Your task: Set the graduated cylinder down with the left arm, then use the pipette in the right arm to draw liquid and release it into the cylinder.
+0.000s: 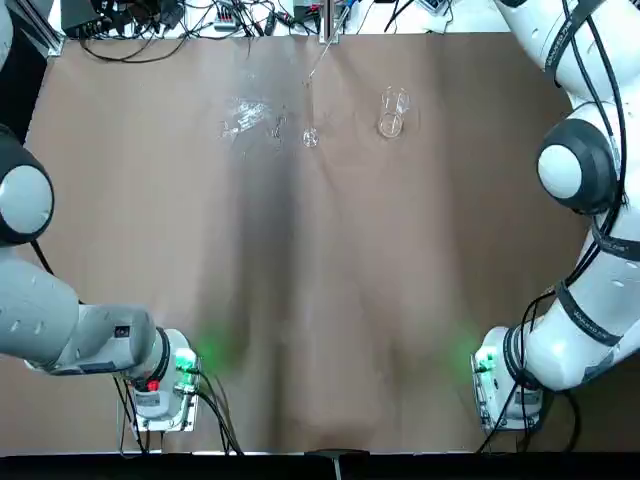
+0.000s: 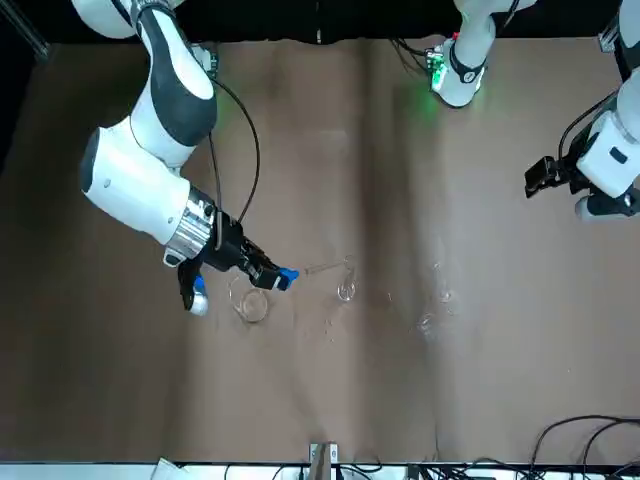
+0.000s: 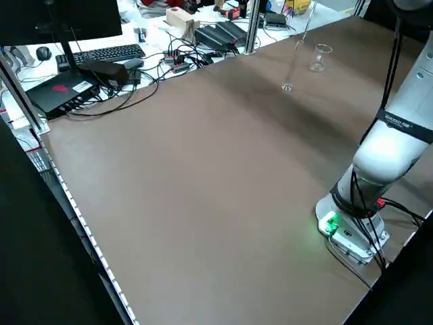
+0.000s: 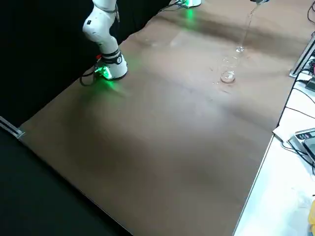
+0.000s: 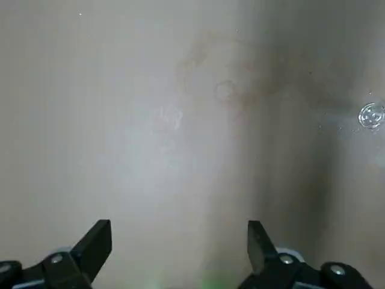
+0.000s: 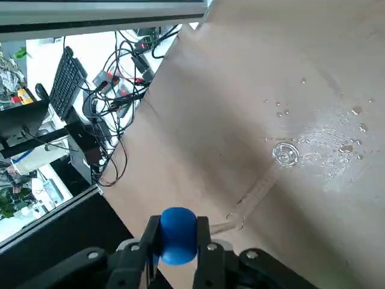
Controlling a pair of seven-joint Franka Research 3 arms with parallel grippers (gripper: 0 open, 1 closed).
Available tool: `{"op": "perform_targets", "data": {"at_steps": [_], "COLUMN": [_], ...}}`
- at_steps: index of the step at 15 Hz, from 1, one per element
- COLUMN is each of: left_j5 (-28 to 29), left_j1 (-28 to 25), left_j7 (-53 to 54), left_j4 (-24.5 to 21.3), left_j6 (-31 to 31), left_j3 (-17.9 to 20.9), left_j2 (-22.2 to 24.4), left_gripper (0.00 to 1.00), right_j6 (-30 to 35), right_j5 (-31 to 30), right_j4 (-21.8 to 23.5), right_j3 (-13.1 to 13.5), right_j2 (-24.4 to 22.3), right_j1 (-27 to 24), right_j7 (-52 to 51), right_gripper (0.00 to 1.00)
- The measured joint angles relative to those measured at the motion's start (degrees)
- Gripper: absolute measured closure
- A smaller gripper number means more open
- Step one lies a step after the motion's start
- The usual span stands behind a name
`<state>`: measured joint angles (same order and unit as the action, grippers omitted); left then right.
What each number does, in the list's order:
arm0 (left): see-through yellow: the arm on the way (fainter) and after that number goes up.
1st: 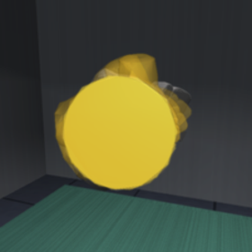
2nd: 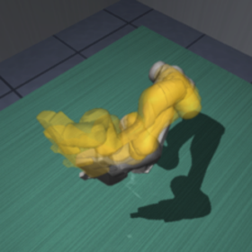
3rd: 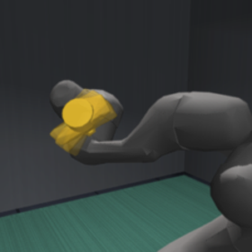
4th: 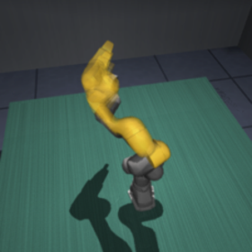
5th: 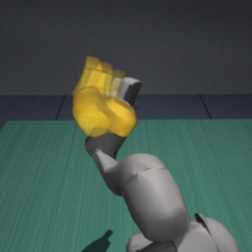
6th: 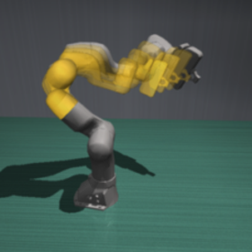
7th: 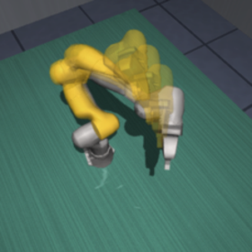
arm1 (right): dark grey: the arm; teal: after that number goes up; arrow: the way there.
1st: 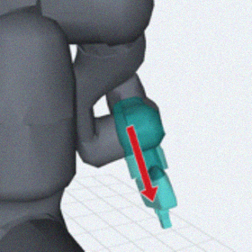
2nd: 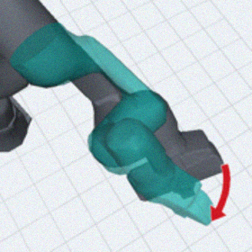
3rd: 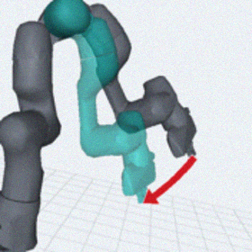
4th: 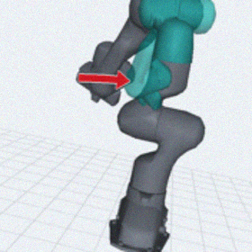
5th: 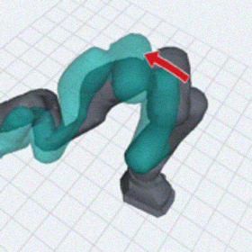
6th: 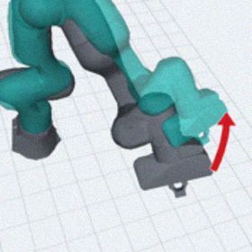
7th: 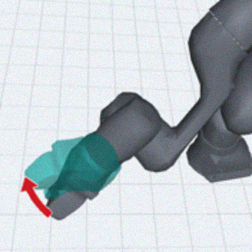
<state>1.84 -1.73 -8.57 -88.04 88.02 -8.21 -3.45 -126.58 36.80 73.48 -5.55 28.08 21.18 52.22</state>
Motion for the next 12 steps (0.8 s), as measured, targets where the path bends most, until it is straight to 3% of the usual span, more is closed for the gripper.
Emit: {"op": "perform_targets", "data": {"at_steps": [12], "left_j5": [-0.4], "left_j1": [0.1], "left_j7": [0.0], "left_j4": [-0.3], "left_j6": [1.1], "left_j3": [0.1], "left_j2": [0.1], "left_gripper": [0.0], "right_j6": [-2.1], "right_j5": [-0.6], "right_j4": [1.0], "right_j3": [0.0], "right_j2": [0.1], "right_j1": [0.6], "right_j7": [0.0], "right_gripper": [0.72]}}
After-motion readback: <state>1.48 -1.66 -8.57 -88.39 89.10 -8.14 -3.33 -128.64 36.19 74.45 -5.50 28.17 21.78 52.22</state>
